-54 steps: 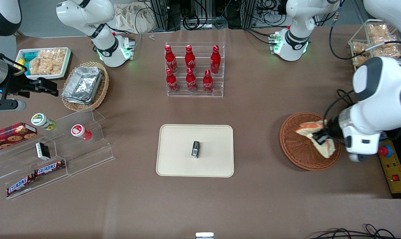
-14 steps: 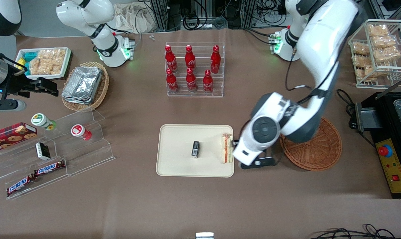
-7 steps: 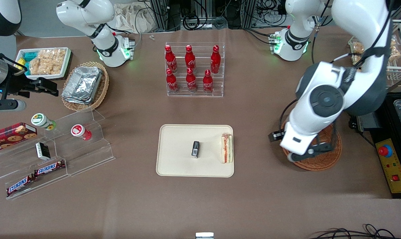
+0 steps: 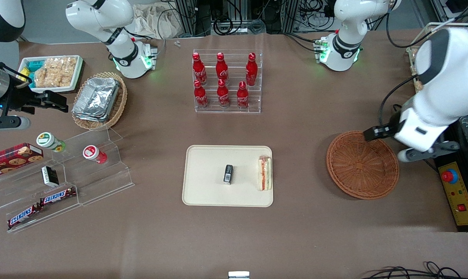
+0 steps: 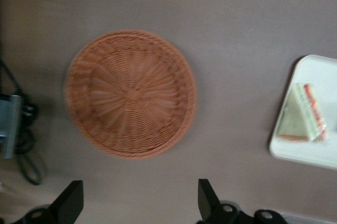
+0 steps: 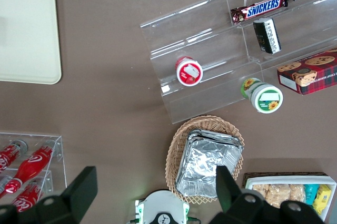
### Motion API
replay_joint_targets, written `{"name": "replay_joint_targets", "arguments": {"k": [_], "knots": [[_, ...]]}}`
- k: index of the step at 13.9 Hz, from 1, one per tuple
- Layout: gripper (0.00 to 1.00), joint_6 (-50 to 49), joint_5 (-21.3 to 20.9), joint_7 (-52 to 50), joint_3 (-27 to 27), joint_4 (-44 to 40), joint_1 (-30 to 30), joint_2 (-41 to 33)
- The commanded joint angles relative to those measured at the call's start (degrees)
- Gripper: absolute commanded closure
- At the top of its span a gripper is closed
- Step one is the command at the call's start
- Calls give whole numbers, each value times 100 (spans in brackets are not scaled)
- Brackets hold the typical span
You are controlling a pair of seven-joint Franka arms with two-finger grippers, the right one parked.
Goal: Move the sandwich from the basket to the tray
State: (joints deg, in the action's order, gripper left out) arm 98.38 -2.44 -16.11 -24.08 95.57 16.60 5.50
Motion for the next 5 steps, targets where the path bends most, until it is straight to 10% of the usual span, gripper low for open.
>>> {"name": "replay_joint_targets", "arguments": {"k": [1,5], "knots": [[1,-291,78,773,-35,16,361,-181],[1,-627,16,1364,-35,-538,415,118]]}}
